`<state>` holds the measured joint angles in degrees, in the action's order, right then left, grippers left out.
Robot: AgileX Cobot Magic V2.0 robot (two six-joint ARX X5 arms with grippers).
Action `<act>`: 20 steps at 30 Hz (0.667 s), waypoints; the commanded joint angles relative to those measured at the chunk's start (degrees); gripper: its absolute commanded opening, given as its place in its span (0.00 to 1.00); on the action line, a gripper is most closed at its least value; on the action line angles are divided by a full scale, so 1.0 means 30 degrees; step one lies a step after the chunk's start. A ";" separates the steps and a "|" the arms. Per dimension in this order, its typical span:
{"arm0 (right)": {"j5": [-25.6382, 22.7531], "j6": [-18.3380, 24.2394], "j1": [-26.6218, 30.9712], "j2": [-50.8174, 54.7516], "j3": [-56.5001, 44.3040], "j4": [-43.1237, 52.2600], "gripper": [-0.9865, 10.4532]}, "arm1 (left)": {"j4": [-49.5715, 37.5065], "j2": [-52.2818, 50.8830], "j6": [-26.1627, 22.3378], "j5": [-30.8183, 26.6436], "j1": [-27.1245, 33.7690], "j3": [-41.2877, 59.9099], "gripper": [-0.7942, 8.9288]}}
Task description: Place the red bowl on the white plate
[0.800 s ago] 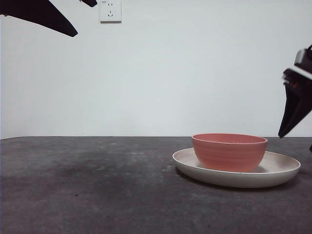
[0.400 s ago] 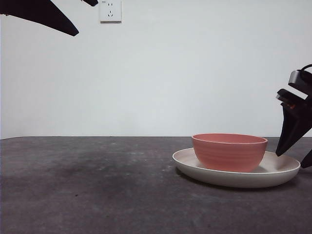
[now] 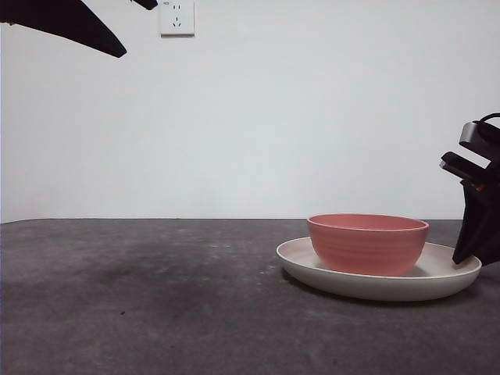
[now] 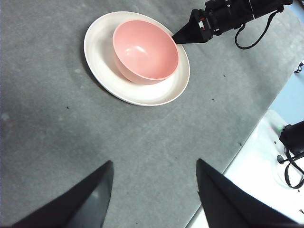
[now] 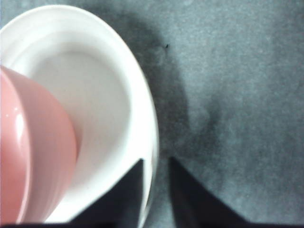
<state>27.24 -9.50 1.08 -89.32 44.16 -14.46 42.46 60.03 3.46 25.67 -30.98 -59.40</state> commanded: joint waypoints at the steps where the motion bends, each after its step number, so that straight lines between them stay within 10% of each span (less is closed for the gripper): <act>1: 0.0044 -0.0226 -0.0022 -0.0306 0.0138 0.0240 0.10 | -0.0160 0.0087 -0.0372 0.0109 -0.0087 -0.0138 0.37; 20: 0.1872 -0.2244 -0.0095 0.1479 0.0503 0.0393 0.10 | -0.0102 0.0087 -0.0408 0.0109 -0.0087 -0.0138 0.37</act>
<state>31.86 -14.35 1.08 -84.73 44.34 -13.89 42.61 60.03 3.44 25.67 -30.98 -59.40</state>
